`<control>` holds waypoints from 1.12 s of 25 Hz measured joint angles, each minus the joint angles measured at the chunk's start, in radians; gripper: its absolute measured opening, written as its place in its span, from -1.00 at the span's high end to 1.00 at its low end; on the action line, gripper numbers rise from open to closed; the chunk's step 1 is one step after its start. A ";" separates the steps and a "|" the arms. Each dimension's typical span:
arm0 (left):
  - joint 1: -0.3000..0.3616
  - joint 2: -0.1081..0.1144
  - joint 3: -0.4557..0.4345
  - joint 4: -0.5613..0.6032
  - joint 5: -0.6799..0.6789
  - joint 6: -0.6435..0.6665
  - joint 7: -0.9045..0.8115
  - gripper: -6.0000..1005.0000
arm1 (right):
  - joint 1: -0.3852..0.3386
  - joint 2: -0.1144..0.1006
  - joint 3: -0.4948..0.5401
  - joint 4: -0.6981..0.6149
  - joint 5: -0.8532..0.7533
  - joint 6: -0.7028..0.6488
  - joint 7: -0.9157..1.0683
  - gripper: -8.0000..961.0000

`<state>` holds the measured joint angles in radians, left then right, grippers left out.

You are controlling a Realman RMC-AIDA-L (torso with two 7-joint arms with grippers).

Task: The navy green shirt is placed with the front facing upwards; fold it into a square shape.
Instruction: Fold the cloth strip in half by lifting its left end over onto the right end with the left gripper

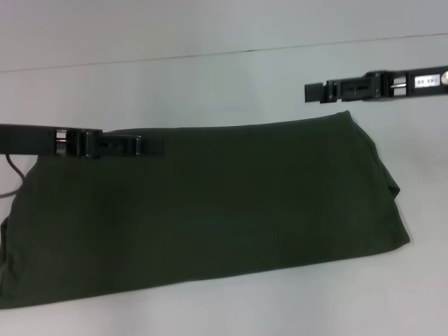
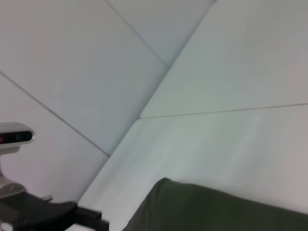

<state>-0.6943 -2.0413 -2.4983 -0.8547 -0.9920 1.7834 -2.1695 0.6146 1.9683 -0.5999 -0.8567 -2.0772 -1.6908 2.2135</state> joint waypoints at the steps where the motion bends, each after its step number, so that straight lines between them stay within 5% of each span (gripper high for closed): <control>1: 0.021 -0.016 0.002 -0.014 -0.019 -0.016 0.026 -0.70 | -0.001 0.003 -0.002 0.006 0.000 0.000 -0.019 -0.56; 5: 0.086 -0.068 0.065 -0.150 -0.020 -0.089 0.043 -0.69 | -0.007 0.012 -0.006 0.010 -0.001 -0.004 -0.058 -0.77; 8: 0.105 -0.076 0.105 -0.209 -0.009 -0.107 0.015 -0.69 | -0.009 0.010 -0.004 0.013 0.001 -0.013 -0.061 -0.76; 21: -0.004 0.092 0.138 -0.050 0.393 -0.171 -0.414 -0.68 | -0.017 0.013 -0.006 0.025 0.000 -0.040 -0.062 -0.65; 28: -0.021 0.100 0.143 -0.009 0.525 -0.229 -0.483 -0.68 | -0.021 0.014 -0.006 0.026 -0.001 -0.036 -0.060 -0.65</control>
<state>-0.7157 -1.9416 -2.3552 -0.8635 -0.4666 1.5544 -2.6530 0.5938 1.9818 -0.6059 -0.8303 -2.0778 -1.7263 2.1539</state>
